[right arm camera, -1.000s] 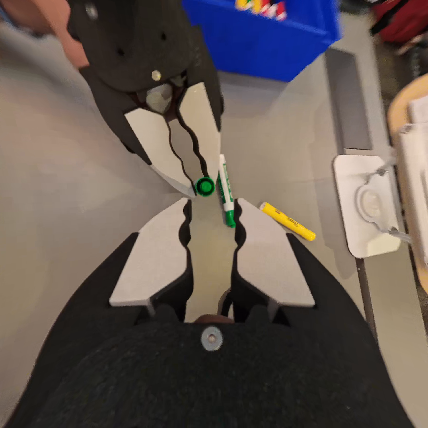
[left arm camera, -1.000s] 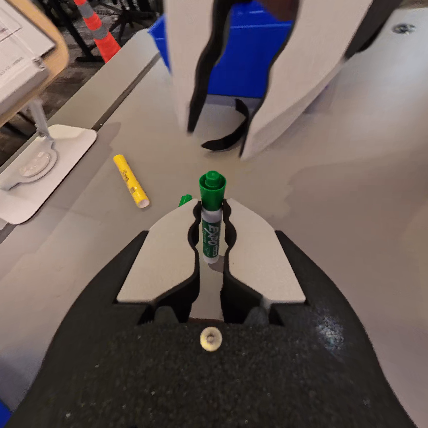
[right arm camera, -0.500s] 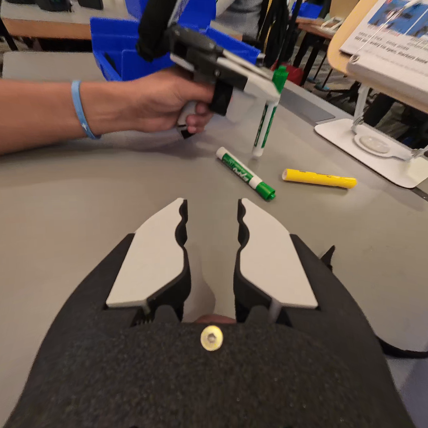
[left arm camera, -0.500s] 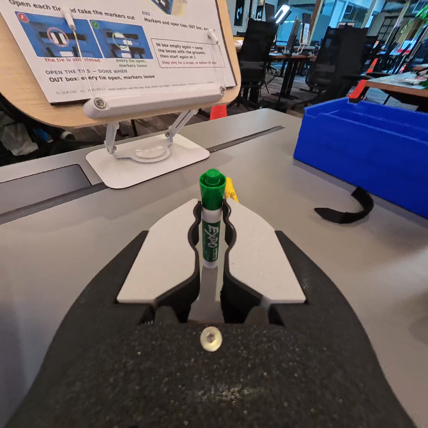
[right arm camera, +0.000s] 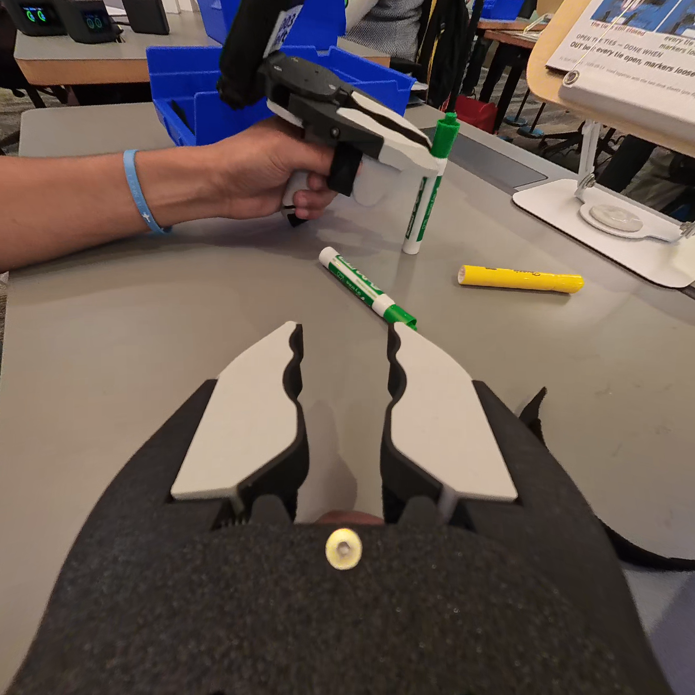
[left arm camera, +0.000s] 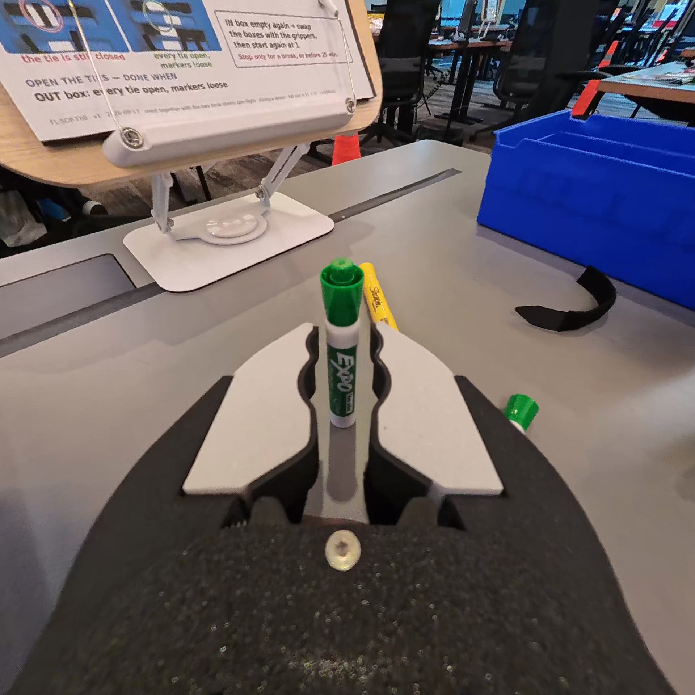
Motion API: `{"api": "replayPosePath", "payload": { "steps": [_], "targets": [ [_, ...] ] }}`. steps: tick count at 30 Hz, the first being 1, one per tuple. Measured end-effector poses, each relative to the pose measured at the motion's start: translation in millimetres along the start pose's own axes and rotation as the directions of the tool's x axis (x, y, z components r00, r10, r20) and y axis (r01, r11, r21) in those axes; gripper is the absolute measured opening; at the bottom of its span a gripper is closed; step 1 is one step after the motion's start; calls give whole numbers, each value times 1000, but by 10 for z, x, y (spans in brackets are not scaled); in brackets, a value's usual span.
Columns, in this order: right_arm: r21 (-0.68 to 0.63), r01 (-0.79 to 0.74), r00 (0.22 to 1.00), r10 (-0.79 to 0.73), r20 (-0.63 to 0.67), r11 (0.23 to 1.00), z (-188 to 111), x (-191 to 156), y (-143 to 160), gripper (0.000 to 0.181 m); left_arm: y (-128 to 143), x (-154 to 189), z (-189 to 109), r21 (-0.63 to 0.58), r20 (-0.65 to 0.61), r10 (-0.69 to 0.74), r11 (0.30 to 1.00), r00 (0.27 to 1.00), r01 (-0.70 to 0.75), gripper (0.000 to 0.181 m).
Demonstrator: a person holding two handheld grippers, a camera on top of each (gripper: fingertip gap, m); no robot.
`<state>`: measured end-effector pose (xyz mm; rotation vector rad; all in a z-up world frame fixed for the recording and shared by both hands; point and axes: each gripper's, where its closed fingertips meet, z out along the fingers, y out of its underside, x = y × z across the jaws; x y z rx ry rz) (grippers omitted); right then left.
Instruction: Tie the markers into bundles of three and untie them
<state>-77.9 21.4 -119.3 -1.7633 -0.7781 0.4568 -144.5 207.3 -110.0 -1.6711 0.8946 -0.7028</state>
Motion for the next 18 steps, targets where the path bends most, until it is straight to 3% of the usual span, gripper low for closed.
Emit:
{"api": "replayPosePath", "payload": {
  "steps": [5, 7, 9, 11, 13, 15, 18],
  "targets": [
    [-2, -7, 1000, 7, -2, 1000, -9, 36, 6, 42, -130, 6, -100, 41, -15, -9, 999, 1000, 9, 33],
    [0, -15, 1000, 15, -4, 1000, -21, 68, 10, 42, -300, 48, -213, 87, -36, -5, 996, 999, 8, 35],
    [1, -31, 999, 31, -7, 1000, -36, 109, 6, 42, -535, 239, -356, 116, -122, 38, 993, 992, -24, 33],
    [4, -40, 999, 40, -8, 999, -50, 141, 0, 42, -517, 579, -448, -15, -269, 140, 989, 953, -149, 30],
    [-7, -38, 999, 38, -12, 999, -57, 166, 31, 42, -180, 880, -507, -243, -415, 234, 903, 879, -355, 31],
    [-18, -39, 999, 38, -14, 999, -56, 184, 57, 42, 171, 907, -447, -426, -453, 352, 722, 819, -546, 31],
    [-20, -46, 999, 46, -7, 999, -55, 182, 50, 42, 475, 842, -228, -575, -493, 397, 518, 774, -633, 31]
  ]
}}
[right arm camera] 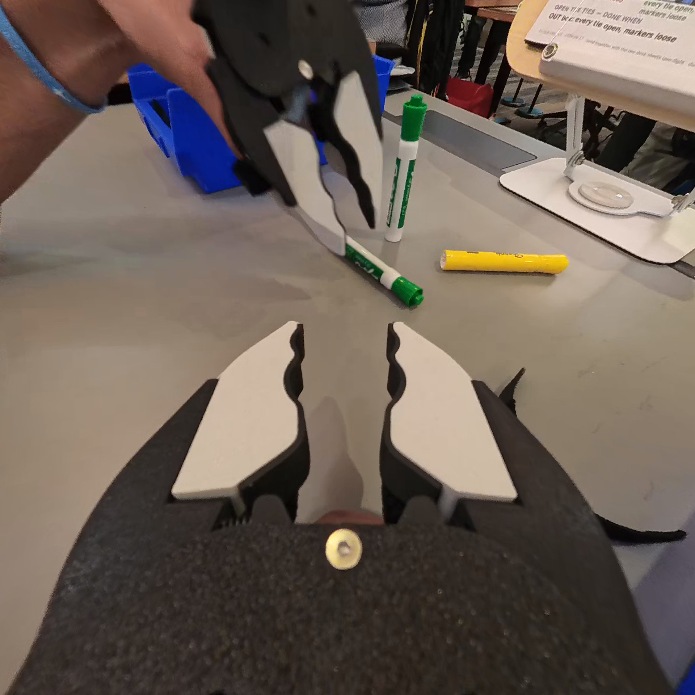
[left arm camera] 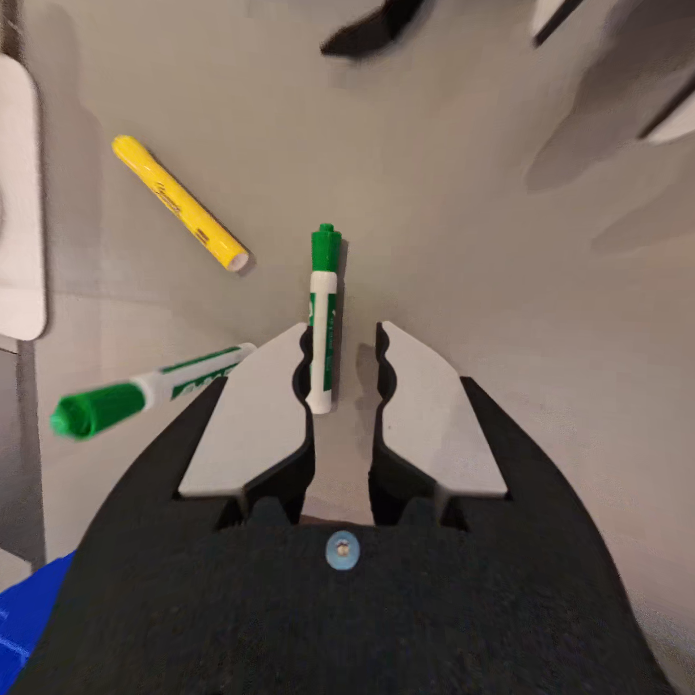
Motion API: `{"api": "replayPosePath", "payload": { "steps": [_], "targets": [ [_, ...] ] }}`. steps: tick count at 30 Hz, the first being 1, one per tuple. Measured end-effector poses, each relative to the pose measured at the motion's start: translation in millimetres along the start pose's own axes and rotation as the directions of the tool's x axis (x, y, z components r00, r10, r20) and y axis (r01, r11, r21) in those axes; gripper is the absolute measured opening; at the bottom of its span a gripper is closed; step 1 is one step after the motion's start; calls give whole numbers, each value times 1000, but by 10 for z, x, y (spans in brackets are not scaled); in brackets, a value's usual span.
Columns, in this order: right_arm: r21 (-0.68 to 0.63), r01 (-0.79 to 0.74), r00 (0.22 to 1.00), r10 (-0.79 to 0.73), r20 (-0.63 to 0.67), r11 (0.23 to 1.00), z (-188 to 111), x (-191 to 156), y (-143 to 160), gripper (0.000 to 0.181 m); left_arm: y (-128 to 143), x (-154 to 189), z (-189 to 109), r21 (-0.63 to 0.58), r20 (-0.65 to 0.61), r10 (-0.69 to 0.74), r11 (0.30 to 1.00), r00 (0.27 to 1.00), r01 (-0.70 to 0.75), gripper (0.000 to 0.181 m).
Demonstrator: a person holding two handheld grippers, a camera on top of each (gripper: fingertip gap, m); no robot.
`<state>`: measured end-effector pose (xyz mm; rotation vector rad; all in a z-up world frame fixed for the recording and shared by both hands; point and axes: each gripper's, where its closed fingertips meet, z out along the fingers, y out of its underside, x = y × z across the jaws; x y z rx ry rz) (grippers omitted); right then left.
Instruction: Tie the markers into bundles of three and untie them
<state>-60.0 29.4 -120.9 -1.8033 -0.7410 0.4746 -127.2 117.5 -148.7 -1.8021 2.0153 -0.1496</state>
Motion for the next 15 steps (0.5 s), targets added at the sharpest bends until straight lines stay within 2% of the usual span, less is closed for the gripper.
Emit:
{"api": "replayPosePath", "payload": {
  "steps": [4, 8, 13, 15],
  "targets": [
    [-1, 15, 1000, -15, -5, 1000, -34, -14, -8, 41, 99, -138, 266, -168, 19, 32, 985, 999, -28, 28],
    [-7, 19, 1000, -19, -7, 1000, -52, -3, 10, 41, 155, -157, 435, -226, 28, 42, 973, 999, -34, 24],
    [-6, -4, 1000, 4, -11, 1000, -63, 33, 24, 40, 130, -168, 465, -210, 74, 45, 977, 996, -28, 18],
    [-1, -27, 1000, 27, -15, 1000, -56, 47, 17, 40, 4, -166, 392, -101, 93, 3, 995, 996, 7, 18]
  ]
}}
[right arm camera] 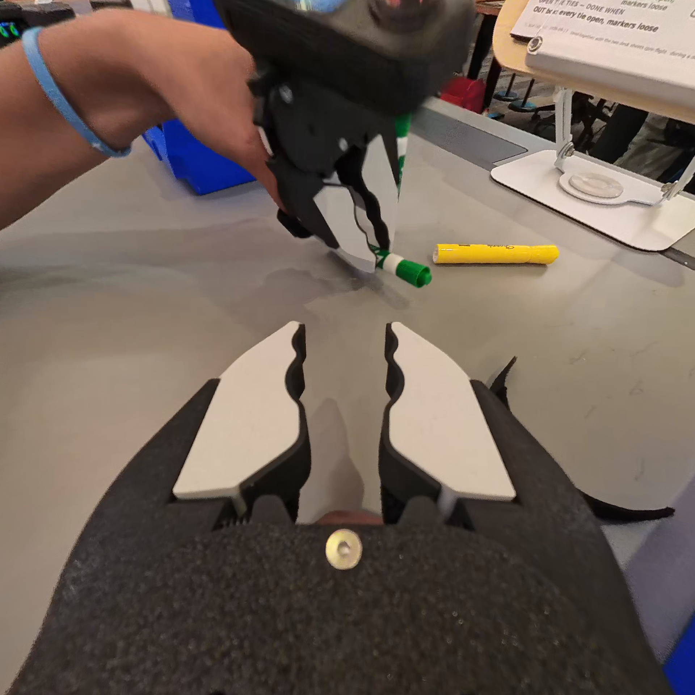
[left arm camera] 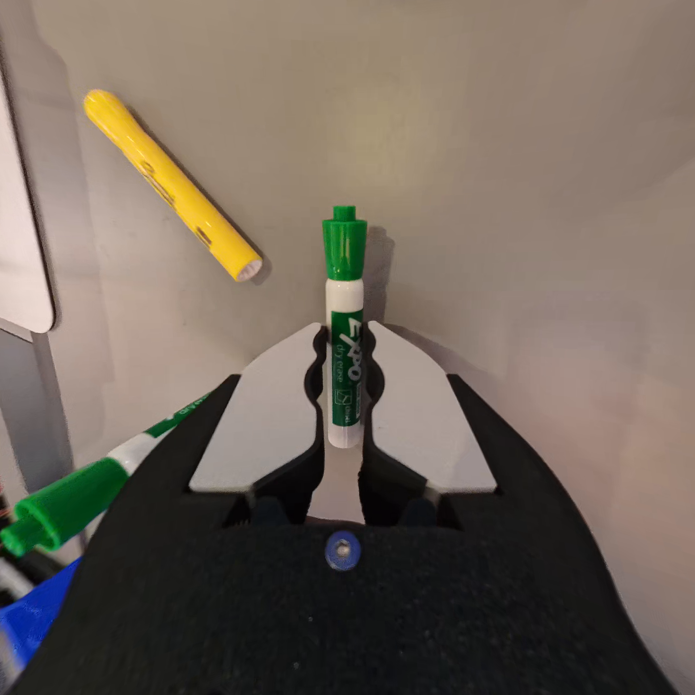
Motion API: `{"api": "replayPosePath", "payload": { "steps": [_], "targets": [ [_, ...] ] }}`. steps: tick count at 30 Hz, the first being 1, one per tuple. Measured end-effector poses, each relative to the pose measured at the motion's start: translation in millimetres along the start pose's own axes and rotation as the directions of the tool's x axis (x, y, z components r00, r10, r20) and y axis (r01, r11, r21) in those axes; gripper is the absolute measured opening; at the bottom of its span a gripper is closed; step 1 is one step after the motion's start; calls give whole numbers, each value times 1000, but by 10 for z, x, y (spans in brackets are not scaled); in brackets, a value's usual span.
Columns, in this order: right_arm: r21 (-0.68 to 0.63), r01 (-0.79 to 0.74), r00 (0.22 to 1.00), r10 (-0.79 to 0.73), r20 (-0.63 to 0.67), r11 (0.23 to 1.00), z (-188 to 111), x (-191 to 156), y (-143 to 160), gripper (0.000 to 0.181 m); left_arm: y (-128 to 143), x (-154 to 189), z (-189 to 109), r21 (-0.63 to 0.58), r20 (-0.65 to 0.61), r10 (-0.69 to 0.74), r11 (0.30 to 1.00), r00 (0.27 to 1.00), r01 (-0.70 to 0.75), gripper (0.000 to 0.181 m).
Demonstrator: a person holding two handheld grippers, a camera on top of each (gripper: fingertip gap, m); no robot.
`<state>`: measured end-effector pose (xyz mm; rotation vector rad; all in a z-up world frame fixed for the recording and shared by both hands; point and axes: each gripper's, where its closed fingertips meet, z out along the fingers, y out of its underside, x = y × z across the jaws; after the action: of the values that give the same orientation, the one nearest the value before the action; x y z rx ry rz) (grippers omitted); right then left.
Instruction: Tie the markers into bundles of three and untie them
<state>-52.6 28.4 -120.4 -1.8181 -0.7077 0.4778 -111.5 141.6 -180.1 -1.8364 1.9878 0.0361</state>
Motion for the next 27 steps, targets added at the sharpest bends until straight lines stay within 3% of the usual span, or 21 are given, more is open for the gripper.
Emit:
{"api": "replayPosePath", "payload": {
  "steps": [3, 5, 7, 9, 12, 15, 19, 27],
  "targets": [
    [4, -61, 998, 61, -15, 998, 42, 31, -1, 40, -345, 68, -346, 337, -84, -123, 930, 989, 144, 18],
    [33, -127, 992, 126, 19, 991, 93, -9, -35, 39, -499, 125, -619, 528, -215, -205, 798, 955, 290, 17],
    [63, -196, 979, 191, 79, 979, 169, -92, -97, 39, -563, 112, -852, 673, -325, -261, 611, 909, 416, 17],
    [73, -231, 967, 221, 129, 970, 288, -208, -144, 36, -524, 129, -996, 718, -440, -287, 457, 851, 526, 17],
    [70, -198, 974, 189, 122, 978, 485, -338, -192, 35, -452, 186, -1142, 735, -528, -280, 323, 802, 597, 18],
    [151, -197, 977, 182, 108, 969, 570, -377, -368, 33, -438, 293, -1220, 736, -563, -250, 281, 788, 615, 18],
    [139, -201, 977, 187, 107, 970, 625, -421, -388, 19, -452, 370, -1304, 739, -596, -225, 222, 771, 636, 17],
    [57, -105, 989, 98, 115, 993, 546, -443, -275, 18, -397, 321, -1456, 745, -573, -218, 265, 790, 613, 29]
  ]
}}
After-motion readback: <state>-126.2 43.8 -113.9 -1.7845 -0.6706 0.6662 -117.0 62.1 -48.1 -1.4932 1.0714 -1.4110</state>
